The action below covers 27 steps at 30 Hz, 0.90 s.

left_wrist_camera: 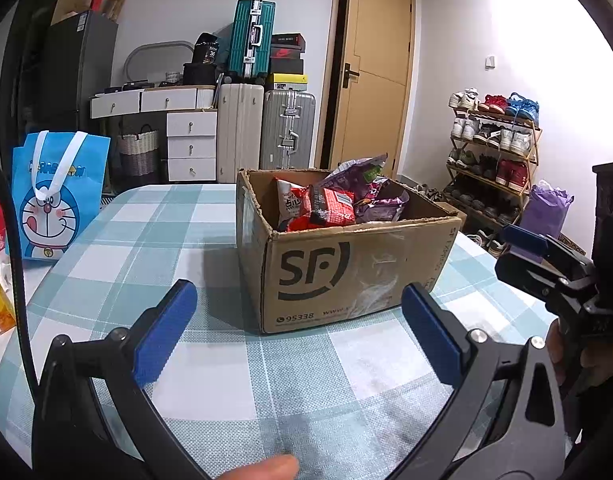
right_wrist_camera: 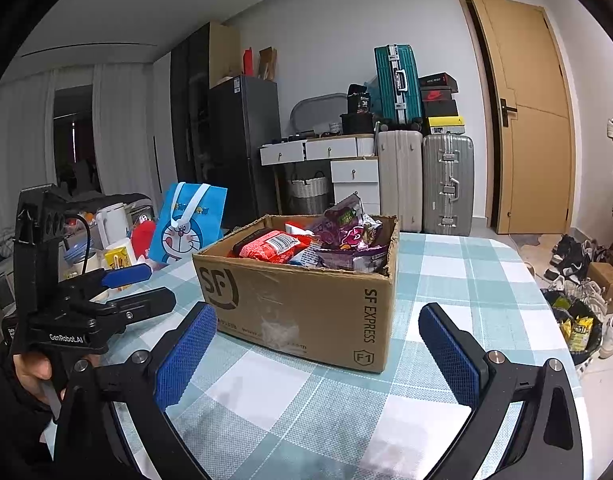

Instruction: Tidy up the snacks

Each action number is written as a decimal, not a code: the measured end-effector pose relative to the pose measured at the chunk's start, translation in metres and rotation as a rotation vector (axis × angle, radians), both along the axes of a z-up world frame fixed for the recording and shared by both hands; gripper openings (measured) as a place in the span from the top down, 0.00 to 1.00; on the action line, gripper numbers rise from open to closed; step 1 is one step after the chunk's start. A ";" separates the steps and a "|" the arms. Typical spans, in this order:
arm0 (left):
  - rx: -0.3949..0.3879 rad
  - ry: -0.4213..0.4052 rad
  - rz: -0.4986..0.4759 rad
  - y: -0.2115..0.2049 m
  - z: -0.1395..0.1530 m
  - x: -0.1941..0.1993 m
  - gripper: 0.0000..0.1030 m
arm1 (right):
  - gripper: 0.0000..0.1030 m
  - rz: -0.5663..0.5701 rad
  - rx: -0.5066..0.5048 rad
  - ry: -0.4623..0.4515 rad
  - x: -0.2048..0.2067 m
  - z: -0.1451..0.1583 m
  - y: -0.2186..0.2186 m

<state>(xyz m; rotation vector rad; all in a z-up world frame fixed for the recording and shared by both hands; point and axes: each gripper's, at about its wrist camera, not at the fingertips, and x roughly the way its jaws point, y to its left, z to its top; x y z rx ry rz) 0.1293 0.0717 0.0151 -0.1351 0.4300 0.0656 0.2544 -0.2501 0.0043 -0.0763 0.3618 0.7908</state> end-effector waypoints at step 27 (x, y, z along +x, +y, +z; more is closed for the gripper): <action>0.002 -0.003 0.000 -0.001 -0.001 0.000 0.01 | 0.00 -0.001 0.004 0.001 -0.003 -0.001 -0.001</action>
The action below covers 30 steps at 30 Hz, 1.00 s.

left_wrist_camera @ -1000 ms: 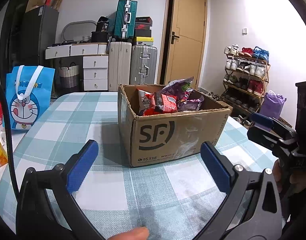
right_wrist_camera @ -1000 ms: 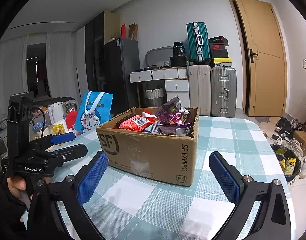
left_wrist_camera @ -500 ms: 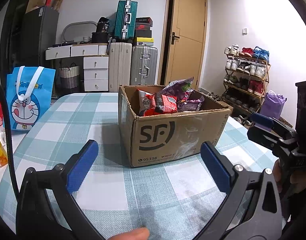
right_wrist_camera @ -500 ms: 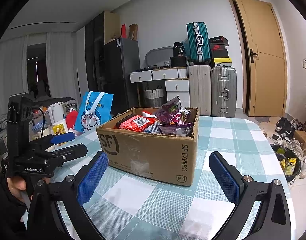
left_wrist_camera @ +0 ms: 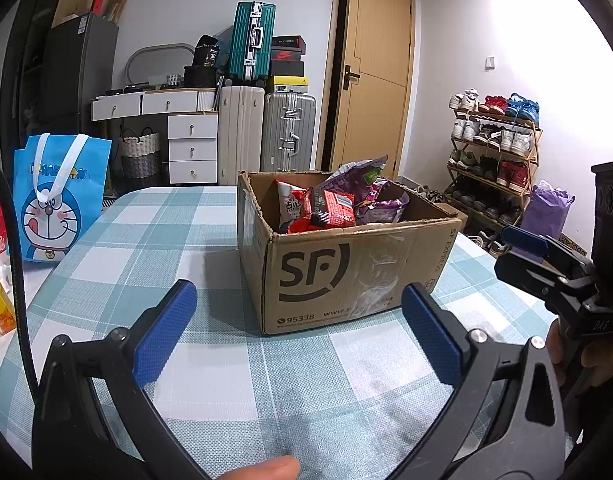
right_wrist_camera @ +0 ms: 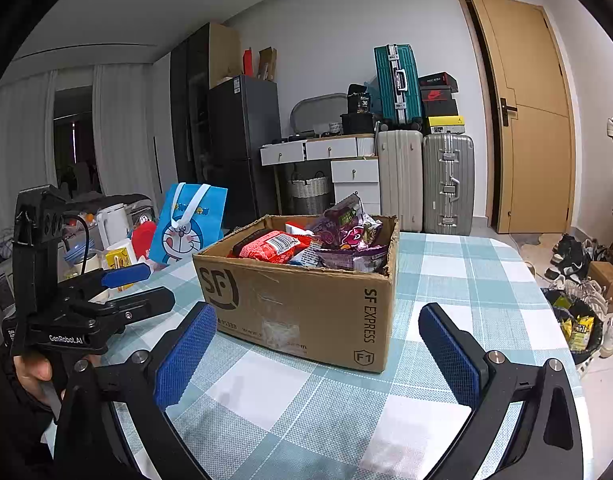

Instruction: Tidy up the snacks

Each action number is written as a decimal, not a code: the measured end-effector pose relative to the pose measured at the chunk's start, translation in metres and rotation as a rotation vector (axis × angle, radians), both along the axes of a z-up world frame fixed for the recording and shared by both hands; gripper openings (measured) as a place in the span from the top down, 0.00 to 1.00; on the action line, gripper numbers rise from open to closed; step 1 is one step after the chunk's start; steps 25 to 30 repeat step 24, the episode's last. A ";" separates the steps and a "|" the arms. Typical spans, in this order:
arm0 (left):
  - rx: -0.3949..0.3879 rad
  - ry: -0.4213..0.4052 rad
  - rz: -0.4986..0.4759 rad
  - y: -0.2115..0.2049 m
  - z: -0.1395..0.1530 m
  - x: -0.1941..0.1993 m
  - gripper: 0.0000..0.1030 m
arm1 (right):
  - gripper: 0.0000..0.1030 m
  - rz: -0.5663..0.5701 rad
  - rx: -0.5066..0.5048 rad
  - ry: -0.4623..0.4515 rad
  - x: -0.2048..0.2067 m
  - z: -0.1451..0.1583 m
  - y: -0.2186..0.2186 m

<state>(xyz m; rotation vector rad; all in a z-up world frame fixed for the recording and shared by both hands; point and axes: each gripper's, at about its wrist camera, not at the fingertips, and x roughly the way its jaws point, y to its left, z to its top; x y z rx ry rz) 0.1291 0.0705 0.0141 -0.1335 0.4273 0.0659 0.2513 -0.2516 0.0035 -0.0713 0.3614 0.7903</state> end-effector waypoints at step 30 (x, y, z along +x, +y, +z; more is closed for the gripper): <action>0.005 -0.003 -0.003 0.000 0.000 0.002 0.01 | 0.00 0.001 -0.002 0.002 0.000 0.000 0.000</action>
